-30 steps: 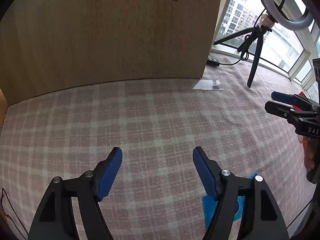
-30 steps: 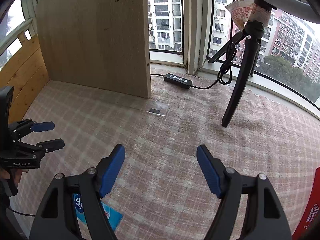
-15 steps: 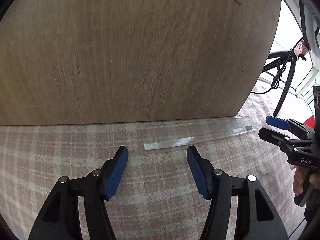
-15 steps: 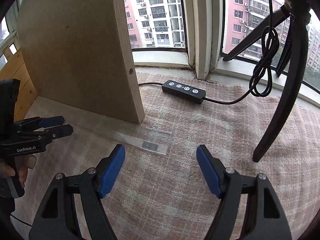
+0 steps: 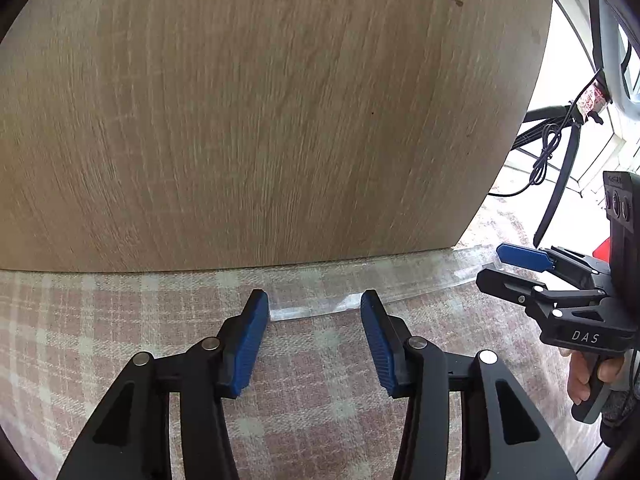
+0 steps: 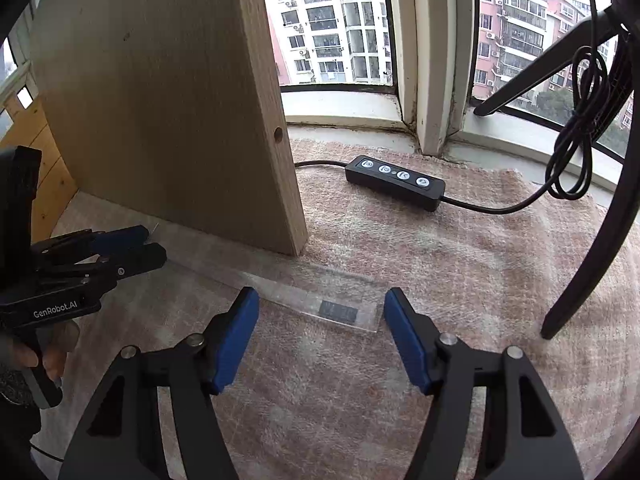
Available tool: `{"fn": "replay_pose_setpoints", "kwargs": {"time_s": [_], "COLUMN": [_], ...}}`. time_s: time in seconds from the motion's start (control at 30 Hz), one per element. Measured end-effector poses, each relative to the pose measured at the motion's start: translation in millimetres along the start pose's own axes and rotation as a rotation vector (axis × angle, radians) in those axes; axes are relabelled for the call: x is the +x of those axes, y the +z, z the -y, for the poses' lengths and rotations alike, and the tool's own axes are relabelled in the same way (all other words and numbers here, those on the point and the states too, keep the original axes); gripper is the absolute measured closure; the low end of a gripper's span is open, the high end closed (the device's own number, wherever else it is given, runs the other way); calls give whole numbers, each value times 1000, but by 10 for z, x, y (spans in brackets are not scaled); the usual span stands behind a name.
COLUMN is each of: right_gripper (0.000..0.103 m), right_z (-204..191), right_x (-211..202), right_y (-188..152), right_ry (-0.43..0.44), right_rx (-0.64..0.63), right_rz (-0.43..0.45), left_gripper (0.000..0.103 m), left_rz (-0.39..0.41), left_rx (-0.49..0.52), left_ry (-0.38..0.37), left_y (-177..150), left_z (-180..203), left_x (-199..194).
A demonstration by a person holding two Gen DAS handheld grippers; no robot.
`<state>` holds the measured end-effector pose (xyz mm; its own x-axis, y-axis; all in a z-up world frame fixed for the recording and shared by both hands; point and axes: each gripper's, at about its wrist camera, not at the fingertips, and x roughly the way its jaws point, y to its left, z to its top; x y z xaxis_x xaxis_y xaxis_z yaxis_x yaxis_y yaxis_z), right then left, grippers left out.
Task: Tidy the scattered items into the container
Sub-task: 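Close the left tool on the clear plastic strip and lift it, then carry the clear plastic strip over the red box and open the left tool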
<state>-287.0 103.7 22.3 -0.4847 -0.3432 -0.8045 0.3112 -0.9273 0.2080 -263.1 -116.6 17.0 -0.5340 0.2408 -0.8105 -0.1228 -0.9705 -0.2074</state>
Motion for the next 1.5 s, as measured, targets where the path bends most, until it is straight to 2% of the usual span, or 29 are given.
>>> {"fn": "replay_pose_setpoints", "kwargs": {"time_s": [0.03,0.13,0.67,0.9,1.17,1.5], "right_gripper": [48,50,50,50,50,50], "right_z": [15,59,-109,-65,-65,-64], "right_x": [-3,-14,-260,-522,-704,-1078], "right_y": [-7,-29,-267,-272,-470,-770], "right_ry": [5,22,-2,-2,1,-20], "right_rx": [11,43,17,25,46,61], "right_rz": [0,0,6,20,14,31], "left_gripper": [66,68,68,68,68,68], "left_rz": [-1,1,-26,-13,8,-5], "left_rx": [-5,-28,-57,-64,-55,-41], "left_ry": [-3,-25,-31,-43,-50,-69], "left_y": [-7,-50,-395,-490,-553,-801], "left_z": [-18,-67,-44,109,373,679], "left_x": [-8,-40,-229,-461,-597,-722]}}
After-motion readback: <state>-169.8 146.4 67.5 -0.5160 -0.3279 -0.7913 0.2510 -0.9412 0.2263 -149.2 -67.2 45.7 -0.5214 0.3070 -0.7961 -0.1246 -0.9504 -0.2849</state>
